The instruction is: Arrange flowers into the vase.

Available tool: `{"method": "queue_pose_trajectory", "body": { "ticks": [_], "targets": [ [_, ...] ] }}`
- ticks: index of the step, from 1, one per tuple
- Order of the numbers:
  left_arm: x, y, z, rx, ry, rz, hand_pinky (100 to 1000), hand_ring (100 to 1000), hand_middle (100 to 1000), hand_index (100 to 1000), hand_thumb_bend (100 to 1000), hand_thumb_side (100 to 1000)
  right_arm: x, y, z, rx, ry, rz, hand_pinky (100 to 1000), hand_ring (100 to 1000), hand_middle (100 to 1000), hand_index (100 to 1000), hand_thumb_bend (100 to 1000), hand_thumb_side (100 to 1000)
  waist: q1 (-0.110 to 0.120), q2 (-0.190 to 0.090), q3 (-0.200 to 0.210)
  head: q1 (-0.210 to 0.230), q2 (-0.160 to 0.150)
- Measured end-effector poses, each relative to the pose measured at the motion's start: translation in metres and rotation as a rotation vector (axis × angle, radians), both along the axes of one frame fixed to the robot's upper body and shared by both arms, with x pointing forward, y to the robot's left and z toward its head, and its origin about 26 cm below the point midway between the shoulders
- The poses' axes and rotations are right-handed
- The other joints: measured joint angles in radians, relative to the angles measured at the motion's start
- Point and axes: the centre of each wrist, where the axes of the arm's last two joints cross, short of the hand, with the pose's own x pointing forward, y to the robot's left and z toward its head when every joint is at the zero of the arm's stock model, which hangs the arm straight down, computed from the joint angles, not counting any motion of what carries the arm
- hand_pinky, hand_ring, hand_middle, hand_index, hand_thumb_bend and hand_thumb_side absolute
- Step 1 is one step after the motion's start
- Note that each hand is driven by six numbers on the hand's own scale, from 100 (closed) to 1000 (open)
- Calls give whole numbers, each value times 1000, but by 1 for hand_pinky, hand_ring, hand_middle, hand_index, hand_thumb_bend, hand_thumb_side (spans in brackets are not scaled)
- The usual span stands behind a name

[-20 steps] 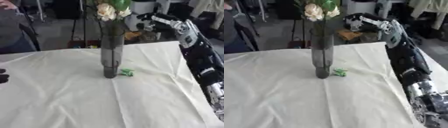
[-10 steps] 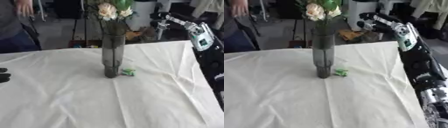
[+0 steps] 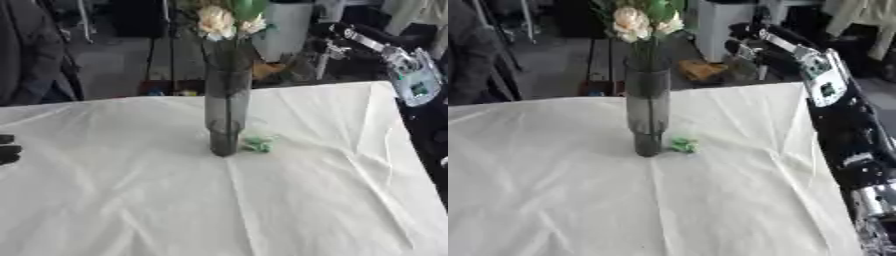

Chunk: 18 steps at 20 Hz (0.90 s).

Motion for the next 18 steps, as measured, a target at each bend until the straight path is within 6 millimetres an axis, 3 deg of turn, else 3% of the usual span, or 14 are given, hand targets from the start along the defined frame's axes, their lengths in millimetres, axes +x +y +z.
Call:
{"method": "queue_pose_trajectory", "body": {
  "ticks": [18],
  "targets": [
    [-1,1,-1,-2,2,6,757,738,725,781,727,958,-5,-1,1,24,-13,4,963,913,866,978,404,975,3,0,-4,5,0]
  ]
}}
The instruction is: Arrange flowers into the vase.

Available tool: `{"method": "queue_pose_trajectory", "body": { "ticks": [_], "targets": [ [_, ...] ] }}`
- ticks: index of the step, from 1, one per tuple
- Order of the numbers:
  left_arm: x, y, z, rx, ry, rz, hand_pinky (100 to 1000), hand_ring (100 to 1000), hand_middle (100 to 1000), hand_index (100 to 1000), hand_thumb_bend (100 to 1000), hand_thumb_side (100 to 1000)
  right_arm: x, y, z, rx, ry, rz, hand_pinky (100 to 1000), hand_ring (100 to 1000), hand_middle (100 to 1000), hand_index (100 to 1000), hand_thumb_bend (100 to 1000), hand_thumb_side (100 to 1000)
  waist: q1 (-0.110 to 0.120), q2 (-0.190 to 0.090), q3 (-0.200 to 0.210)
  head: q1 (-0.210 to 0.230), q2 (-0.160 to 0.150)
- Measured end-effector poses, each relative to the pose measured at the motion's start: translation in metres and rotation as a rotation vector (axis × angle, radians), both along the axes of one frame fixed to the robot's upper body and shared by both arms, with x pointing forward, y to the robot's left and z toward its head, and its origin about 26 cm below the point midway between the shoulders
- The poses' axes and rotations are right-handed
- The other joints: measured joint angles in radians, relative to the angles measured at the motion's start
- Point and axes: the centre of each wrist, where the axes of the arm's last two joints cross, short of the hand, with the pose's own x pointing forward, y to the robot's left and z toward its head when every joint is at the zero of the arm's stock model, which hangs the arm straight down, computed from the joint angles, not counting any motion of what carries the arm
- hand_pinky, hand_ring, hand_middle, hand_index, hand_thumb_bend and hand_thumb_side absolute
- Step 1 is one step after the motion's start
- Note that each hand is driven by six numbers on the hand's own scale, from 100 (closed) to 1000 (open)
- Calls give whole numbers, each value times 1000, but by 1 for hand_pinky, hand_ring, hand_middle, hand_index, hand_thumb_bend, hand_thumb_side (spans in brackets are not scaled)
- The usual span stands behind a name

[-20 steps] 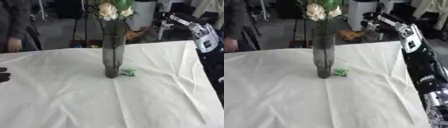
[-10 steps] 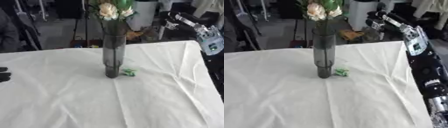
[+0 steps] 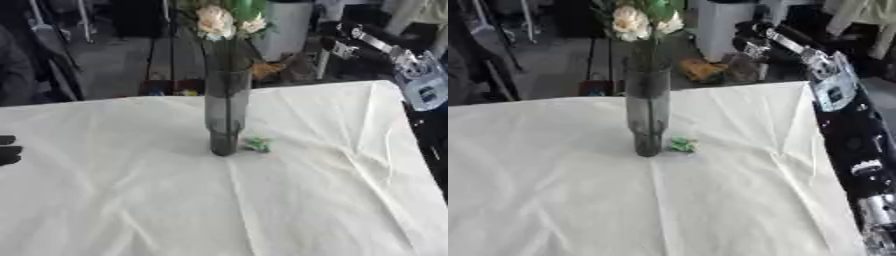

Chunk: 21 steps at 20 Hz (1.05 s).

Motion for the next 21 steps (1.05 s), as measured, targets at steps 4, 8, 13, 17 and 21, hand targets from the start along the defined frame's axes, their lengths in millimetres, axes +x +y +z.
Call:
{"method": "queue_pose_trajectory", "body": {
  "ticks": [4,8,13,17,21],
  "targets": [
    [0,0,0,-1,0,3,757,738,726,781,726,958,0,-1,0,2,1,-3,963,913,865,978,404,975,2,0,-1,0,0],
    [0,1,0,-2,0,5,756,739,726,780,726,958,-2,-1,-2,5,5,-4,962,912,865,978,404,975,2,0,-2,0,0],
    [0,1,0,-2,0,6,756,739,726,780,726,958,-2,-2,-4,9,11,-6,962,911,864,977,403,975,2,0,-3,0,0],
    [-1,1,0,-1,-1,7,756,740,726,780,724,958,-4,-3,-6,9,13,-8,963,911,862,977,403,975,3,0,-5,0,0],
    [-1,1,0,0,-2,8,755,740,725,780,725,957,-5,-4,-5,14,9,-8,962,911,862,977,402,971,3,0,-5,0,0]
  ]
}}
